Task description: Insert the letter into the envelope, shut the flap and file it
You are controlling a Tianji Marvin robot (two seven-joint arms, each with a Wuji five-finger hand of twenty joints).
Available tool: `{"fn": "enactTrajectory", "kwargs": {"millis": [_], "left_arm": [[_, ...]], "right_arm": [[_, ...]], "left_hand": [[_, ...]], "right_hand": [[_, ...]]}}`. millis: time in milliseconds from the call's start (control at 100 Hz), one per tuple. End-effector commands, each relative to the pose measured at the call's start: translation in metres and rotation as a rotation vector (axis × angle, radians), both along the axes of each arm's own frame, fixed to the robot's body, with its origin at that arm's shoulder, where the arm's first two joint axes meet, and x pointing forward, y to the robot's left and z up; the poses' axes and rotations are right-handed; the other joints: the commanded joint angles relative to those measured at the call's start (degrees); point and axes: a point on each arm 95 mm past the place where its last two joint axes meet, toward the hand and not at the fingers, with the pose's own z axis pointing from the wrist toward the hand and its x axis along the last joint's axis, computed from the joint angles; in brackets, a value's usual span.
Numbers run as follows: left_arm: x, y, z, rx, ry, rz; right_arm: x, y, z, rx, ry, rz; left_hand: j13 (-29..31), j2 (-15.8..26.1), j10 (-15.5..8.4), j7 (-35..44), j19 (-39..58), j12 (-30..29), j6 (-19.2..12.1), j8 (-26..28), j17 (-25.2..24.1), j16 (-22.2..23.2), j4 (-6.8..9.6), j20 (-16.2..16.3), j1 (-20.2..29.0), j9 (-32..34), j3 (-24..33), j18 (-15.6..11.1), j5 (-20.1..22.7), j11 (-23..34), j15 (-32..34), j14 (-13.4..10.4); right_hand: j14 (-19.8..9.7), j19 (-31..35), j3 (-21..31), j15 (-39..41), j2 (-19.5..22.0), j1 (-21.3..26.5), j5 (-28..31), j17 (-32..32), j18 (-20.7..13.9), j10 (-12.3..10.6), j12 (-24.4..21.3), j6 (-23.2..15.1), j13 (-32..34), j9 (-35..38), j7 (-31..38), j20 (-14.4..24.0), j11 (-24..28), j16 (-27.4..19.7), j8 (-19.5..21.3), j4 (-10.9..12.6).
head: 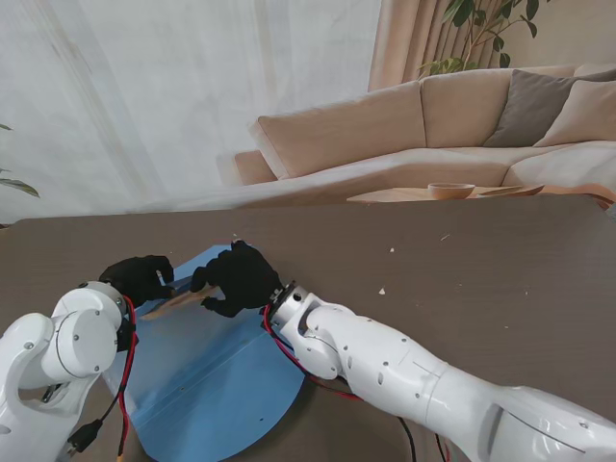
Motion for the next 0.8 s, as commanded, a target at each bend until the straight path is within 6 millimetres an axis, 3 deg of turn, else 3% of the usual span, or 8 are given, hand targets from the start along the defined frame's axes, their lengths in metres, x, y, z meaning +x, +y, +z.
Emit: {"fn": "enactTrajectory", "kwargs": {"millis": [0,500,790], "left_arm": [[-0.001,-0.004,0.002,-0.008,0.007,-0.010],[-0.001,-0.003,0.002,-0.010,0.007,-0.010],[-0.002,-0.003,0.003,-0.018,0.009,-0.007]], "right_arm": [[-0.003,0.000,-0.002,-0.010,0.003,0.001],[0.000,-0.001,-0.001,-0.017,-0.004,-0.001],[0.001,0.012,-0.008,-0.047,0.004,0.052]], "left_hand": [[0.55,1.47,-3.63,1.37,1.21,1.40,-0.04,0.22,0.28,1.60,1.22,1.23,4.40,2.43,4.78,0.30,0.61,4.20,1.17,0.51],[0.56,1.41,-3.62,1.45,1.24,1.42,-0.03,0.20,0.27,1.62,1.24,1.17,4.40,2.47,4.87,0.33,0.58,4.22,1.18,0.48],[0.66,1.34,-3.53,1.60,1.33,1.55,0.01,0.24,0.33,1.75,1.24,1.18,4.40,2.59,5.04,0.23,0.70,4.46,1.41,0.55]], "right_hand": [[-1.41,-0.29,0.93,0.75,-1.30,-0.02,-1.72,-0.33,-1.36,-0.62,0.51,-1.14,-1.39,-1.72,1.53,0.83,1.15,1.20,1.05,0.35],[-1.37,-0.07,3.81,0.84,-0.54,4.61,-0.63,0.38,-1.12,-0.37,-0.12,-2.71,-0.50,0.72,5.61,0.83,-1.05,0.94,-2.54,1.34],[-1.47,1.33,4.81,2.02,0.44,5.99,5.40,2.59,-0.94,-1.70,0.43,-5.24,2.48,7.60,8.95,0.93,-1.71,1.15,-4.89,1.87]]}}
